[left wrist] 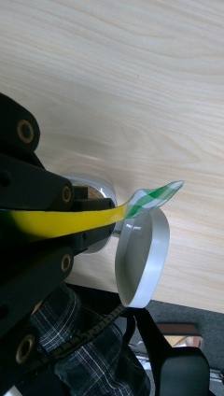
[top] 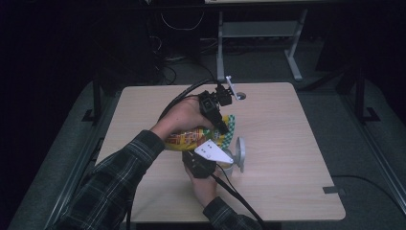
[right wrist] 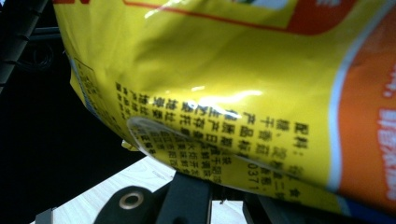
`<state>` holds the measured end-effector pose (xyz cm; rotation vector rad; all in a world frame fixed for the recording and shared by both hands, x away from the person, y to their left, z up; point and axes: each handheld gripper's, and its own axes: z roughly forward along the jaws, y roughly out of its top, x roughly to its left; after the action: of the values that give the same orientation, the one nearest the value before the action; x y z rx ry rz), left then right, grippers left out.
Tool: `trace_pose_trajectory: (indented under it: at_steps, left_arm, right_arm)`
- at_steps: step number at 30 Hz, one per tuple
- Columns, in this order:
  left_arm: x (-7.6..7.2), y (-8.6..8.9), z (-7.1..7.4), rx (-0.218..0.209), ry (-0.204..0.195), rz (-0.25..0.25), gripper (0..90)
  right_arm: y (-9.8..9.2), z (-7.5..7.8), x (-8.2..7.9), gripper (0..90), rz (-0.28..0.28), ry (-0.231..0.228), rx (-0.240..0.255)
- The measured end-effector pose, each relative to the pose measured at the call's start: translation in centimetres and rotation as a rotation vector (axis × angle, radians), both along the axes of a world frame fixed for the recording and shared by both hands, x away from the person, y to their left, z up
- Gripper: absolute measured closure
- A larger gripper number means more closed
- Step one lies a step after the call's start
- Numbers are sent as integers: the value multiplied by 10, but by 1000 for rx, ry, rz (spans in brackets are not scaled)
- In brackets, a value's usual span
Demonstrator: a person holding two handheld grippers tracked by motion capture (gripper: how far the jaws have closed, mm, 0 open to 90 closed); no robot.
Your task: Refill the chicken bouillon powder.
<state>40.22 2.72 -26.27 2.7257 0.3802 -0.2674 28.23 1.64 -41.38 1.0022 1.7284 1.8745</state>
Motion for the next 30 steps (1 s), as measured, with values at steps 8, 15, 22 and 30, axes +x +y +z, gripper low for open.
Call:
trace_pose_trajectory:
  at_steps: [8,15,22,30]
  left_arm:
    - [0,-1,0,-1,2,3,899]
    - [0,-2,0,1,2,0,899]
    - [0,-2,0,-2,2,3,899]
    - [-1,-1,1,-1,-2,0,899]
  right_arm:
    - [-1,0,0,900,-3,-1,-1]
    - [-1,0,0,900,-3,0,-1]
    - [-1,0,0,900,-4,-3,-2]
    - [-1,1,0,900,-4,-6,-4]
